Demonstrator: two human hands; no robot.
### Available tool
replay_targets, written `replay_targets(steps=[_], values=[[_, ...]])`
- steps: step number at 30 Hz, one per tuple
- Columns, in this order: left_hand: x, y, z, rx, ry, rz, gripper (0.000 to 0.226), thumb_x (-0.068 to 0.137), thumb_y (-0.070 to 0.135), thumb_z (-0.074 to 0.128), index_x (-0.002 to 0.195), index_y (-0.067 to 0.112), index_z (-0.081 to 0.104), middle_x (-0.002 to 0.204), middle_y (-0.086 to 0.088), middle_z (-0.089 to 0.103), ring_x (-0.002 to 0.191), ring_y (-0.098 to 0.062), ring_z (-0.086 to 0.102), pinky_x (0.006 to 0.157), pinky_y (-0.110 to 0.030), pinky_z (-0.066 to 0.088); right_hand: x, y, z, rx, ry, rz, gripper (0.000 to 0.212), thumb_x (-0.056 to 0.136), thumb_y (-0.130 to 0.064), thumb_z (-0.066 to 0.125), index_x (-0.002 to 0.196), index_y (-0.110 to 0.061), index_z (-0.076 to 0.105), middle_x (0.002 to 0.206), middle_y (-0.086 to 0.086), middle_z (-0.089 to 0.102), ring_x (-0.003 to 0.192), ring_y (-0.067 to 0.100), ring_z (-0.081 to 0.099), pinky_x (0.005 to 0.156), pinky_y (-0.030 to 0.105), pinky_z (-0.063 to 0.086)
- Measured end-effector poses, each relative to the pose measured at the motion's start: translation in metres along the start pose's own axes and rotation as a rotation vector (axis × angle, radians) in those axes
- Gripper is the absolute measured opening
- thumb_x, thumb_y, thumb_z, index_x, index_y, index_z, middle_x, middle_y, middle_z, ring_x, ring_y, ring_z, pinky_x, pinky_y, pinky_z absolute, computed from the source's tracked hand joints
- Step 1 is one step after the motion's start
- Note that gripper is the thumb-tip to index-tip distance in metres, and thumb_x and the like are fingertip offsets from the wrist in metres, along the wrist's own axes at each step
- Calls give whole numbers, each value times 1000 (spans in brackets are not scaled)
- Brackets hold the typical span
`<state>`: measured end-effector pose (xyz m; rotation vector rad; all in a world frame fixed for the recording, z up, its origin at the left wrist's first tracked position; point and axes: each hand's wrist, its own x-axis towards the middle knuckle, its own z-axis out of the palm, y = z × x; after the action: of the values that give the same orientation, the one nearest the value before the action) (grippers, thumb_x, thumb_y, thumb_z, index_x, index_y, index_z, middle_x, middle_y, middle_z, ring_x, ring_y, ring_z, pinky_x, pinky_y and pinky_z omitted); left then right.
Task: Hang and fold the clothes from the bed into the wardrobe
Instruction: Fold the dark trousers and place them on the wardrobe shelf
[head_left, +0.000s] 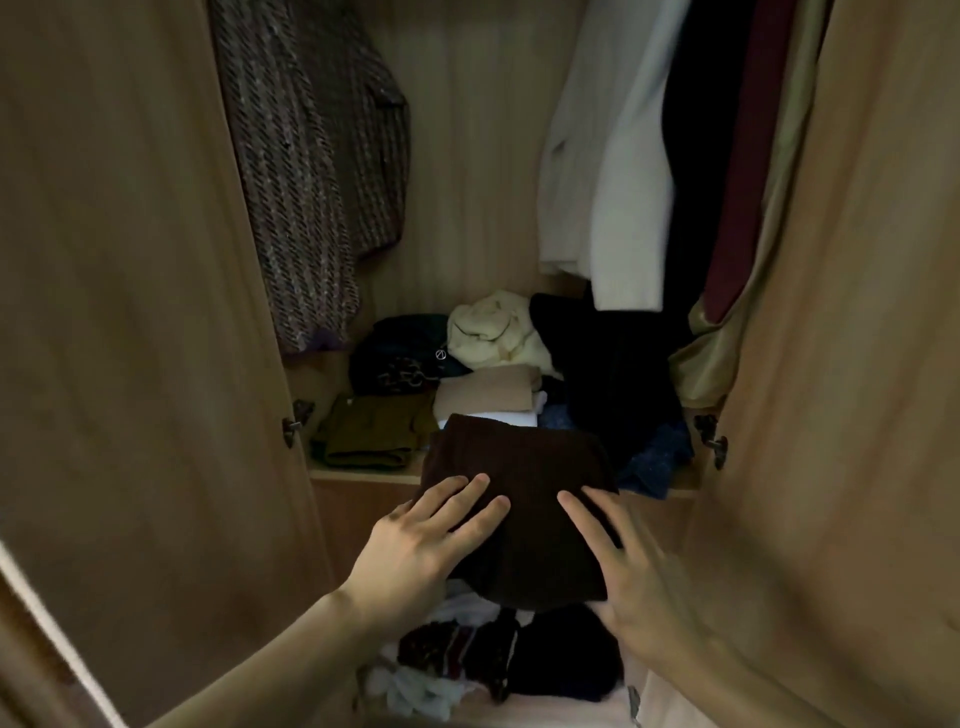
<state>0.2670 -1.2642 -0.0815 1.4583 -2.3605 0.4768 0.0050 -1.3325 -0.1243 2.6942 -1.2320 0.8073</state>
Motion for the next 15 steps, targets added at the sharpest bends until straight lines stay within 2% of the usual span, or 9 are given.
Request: replay_targets(steps=[3, 5, 10, 13, 15], values=[[20, -27, 9, 24, 22, -4, 67, 78, 11, 38, 143, 21, 51, 146, -10, 54, 129, -31, 57, 69, -40, 62, 36, 15, 16, 16, 8, -34, 110, 72, -23, 87, 156, -36, 18, 152, 1, 35, 136, 26, 44, 94, 30, 55], [32, -48, 17, 39, 45, -1, 68, 77, 8, 37, 143, 22, 49, 145, -9, 54, 128, -30, 58, 66, -37, 62, 61, 22, 28, 21, -3, -54, 111, 70, -21, 87, 156, -35, 18, 150, 1, 37, 136, 26, 45, 95, 35, 55], [61, -115, 30, 90, 76, -8, 65, 81, 16, 40, 146, 24, 43, 147, -8, 54, 129, -29, 57, 68, -34, 61, 136, 24, 54, 11, 25, -48, 121, 58, -30, 94, 154, -34, 22, 145, 1, 41, 128, 26, 52, 84, 38, 59], [80, -162, 29, 121, 92, -15, 67, 84, 19, 61, 147, 23, 39, 147, -11, 53, 129, -31, 56, 72, -41, 62, 191, 20, 64, 1, 69, -76, 115, 61, -37, 92, 154, -30, 24, 144, 8, 44, 128, 30, 52, 80, 43, 60], [94, -193, 23, 153, 115, -45, 66, 83, 13, 49, 148, 23, 41, 147, -11, 52, 130, -31, 55, 74, -44, 62, 230, 17, 66, -29, 80, -87, 117, 62, -34, 92, 155, -30, 22, 145, 9, 42, 128, 31, 51, 80, 43, 60]])
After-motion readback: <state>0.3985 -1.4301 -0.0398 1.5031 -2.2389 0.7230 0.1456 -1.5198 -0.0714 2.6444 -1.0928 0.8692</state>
